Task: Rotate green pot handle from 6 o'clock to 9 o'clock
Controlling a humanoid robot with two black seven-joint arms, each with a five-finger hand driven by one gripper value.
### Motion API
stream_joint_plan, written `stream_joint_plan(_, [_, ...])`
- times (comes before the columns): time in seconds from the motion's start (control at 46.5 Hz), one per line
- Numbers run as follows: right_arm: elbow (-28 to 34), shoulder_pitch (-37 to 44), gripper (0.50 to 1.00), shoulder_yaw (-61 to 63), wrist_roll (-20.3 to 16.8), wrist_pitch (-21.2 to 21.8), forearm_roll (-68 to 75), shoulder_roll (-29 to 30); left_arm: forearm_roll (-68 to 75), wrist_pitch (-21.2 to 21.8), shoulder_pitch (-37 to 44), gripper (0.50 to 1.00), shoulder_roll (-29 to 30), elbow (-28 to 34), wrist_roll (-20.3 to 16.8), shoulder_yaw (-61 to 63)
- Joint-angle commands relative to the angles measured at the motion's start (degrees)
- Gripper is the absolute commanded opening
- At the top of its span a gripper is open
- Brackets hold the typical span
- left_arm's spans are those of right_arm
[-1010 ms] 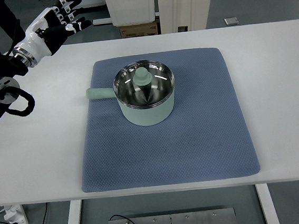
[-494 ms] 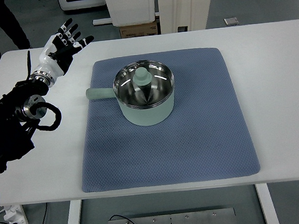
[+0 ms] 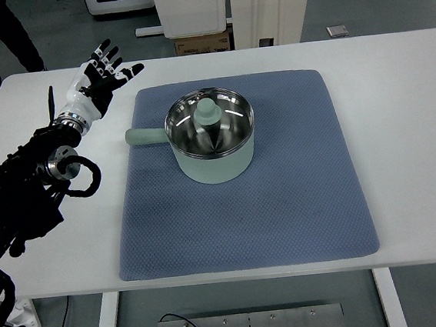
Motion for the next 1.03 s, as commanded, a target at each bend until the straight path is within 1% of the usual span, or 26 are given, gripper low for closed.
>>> stream_joint_plan(0.0, [0.1,0.0,1.000,0.0,0.0,0.0,0.0,0.0,-0.1,0.0,0.0,1.000,-0.8,0.0,-0.1,0.0])
stream_joint_plan(0.193, [0.0,0.0,1.000,0.0,0.0,0.0,0.0,0.0,0.2,0.5,1.1,1.000,-1.7,0.2,-1.5,0.1])
stream_joint_plan(0.322, [0.0,0.0,1.000,0.0,0.0,0.0,0.0,0.0,0.5,0.4,2.0,1.000,-1.6,0.2,-1.5,0.1])
stream_joint_plan(1.01, [0.1,-0.2,1.000,-0.1,-0.4,0.3,-0.1,0.0,0.8,0.0,1.9,1.000,-1.3,0.1,-1.4,0.1])
